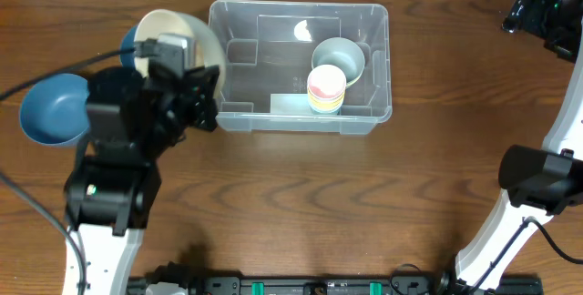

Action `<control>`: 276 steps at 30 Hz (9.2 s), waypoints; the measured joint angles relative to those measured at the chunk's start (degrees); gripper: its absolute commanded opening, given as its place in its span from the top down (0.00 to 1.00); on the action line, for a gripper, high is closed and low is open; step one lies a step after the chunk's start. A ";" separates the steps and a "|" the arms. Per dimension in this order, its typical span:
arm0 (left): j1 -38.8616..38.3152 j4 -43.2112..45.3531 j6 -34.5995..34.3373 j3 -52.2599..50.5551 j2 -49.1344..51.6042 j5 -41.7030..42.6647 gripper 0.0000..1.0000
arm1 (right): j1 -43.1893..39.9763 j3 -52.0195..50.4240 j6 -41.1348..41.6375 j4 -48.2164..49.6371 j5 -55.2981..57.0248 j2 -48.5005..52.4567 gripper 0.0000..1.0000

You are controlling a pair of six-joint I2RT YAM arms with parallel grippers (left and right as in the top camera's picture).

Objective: Pack container
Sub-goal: 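Lift the cream bowl with the left gripper toward the container, then lower the cream bowl into the container's left side, then release the cream bowl and move the left gripper to a teal bowl, then grasp the rim of the upper teal bowl with the left gripper, then carry the teal bowl into the container and stack it on the cream bowl, then release and move the left gripper to the last teal bowl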

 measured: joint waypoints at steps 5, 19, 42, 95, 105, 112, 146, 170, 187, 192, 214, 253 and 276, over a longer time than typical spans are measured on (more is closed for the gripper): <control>-5.03 0.24 3.74 4.11 9.16 -4.26 0.94 | 0.00 0.00 0.00 -0.02 0.02 0.00 0.01; -13.14 2.25 11.61 12.28 31.58 -12.83 0.94 | 0.00 0.00 0.00 -0.02 0.00 0.00 0.01; -16.17 7.78 14.32 12.31 47.19 -14.80 0.94 | 0.00 0.00 0.00 -0.02 0.00 0.00 0.01; 9.03 0.83 11.58 13.84 25.94 -17.94 0.46 | 0.00 0.00 0.00 -0.02 0.00 0.00 0.01; 17.11 0.68 19.19 13.84 35.71 -17.79 0.46 | 0.00 0.00 0.00 -0.02 0.00 0.00 0.01; 17.35 0.17 28.15 13.81 42.03 -16.81 0.42 | 0.00 0.00 0.00 -0.02 0.00 0.00 0.01; 17.27 0.24 47.50 13.81 54.60 -16.57 0.94 | 0.00 0.00 0.00 0.00 0.00 0.00 0.01; 17.27 3.04 22.88 13.79 47.87 -17.07 0.94 | 0.00 0.00 0.00 -0.02 0.00 0.00 0.01; 13.07 4.61 10.58 13.79 25.07 -5.07 0.94 | 0.00 0.00 0.00 0.00 0.00 0.00 0.01; 3.76 4.63 9.70 13.79 21.51 -2.54 0.94 | 0.00 0.00 0.00 0.00 0.00 0.00 0.01; -14.91 4.98 9.53 13.79 36.85 -11.69 0.94 | 0.00 0.00 0.00 -0.02 0.00 0.00 0.01; 4.81 -5.68 9.51 13.81 21.68 -14.14 0.59 | 0.00 0.00 0.00 -0.02 0.00 0.00 0.01; 33.35 -8.79 9.53 13.81 43.78 -22.49 0.57 | 0.00 0.00 0.00 -0.02 0.00 0.00 0.01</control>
